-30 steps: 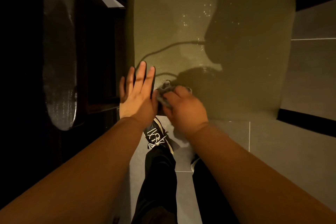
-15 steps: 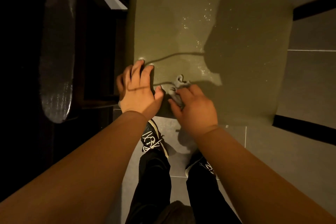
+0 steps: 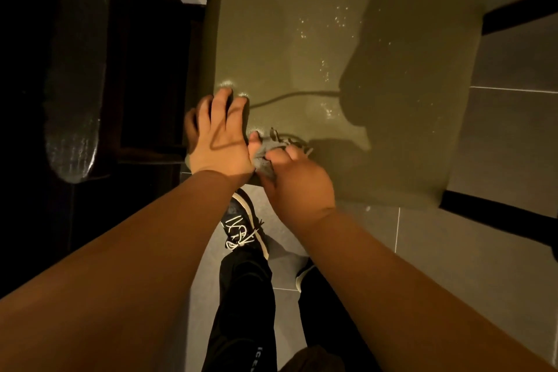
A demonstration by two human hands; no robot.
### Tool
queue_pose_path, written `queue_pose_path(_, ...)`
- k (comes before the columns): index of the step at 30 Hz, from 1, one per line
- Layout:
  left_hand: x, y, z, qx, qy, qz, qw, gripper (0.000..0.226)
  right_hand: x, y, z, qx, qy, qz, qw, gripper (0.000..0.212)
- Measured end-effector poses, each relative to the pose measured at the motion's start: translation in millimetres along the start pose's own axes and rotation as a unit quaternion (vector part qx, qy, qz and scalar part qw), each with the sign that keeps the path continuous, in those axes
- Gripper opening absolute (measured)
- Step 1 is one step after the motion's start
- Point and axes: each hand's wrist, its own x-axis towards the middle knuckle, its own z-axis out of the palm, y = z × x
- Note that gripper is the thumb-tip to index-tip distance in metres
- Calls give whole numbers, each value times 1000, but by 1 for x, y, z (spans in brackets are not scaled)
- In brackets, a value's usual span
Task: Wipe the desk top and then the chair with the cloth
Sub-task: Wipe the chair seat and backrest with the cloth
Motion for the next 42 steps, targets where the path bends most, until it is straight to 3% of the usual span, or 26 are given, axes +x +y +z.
queue_pose_path(6, -1, -1, 0, -18, -2, 4, 1000, 62, -9, 55, -32, -50, 8, 40, 998, 31)
queue_pose_path(11, 2, 1, -1, -20, -30, -24, 999, 61, -18, 83, -54, -52, 104, 149, 982, 23)
queue_pose_path(13, 2, 0, 0, -27, -24, -20, 999, 61, -11, 61, -42, -19, 102, 121, 987, 27)
queue_pose_path(16, 0, -2, 2, -36, -11, -8, 999, 61, -2, 28, -20, -6, 42, -4, 999, 29)
queue_pose_path(19, -2, -2, 3, -40, -9, -8, 999, 61, -4, 40, -24, -38, 23, -19, 999, 25)
queue_pose_path(23, -1, -3, 2, -43, -7, 6, 999, 59, -29, 92, -51, -125, 21, 56, 990, 37)
queue_pose_path(27, -2, -3, 3, -36, 6, 17, 999, 58, -49, 118, -82, -106, 98, 235, 961, 25)
queue_pose_path(29, -1, -3, 4, -29, 20, 29, 999, 59, -48, 99, -72, -60, 113, 204, 970, 26)
queue_pose_path(31, -2, -2, 6, -10, 36, 37, 999, 60, -41, 70, -53, -9, 65, 105, 992, 29)
queue_pose_path(34, -5, 4, 7, 20, 46, 39, 998, 61, -33, 62, -41, -42, 9, -3, 999, 29)
queue_pose_path(38, -8, 12, 1, 3, 34, 29, 999, 61, -37, 109, -65, -104, 19, 64, 992, 36)
queue_pose_path(42, 0, 36, 0, -10, 15, 44, 999, 60, -43, 134, -91, -105, 94, 247, 959, 27)
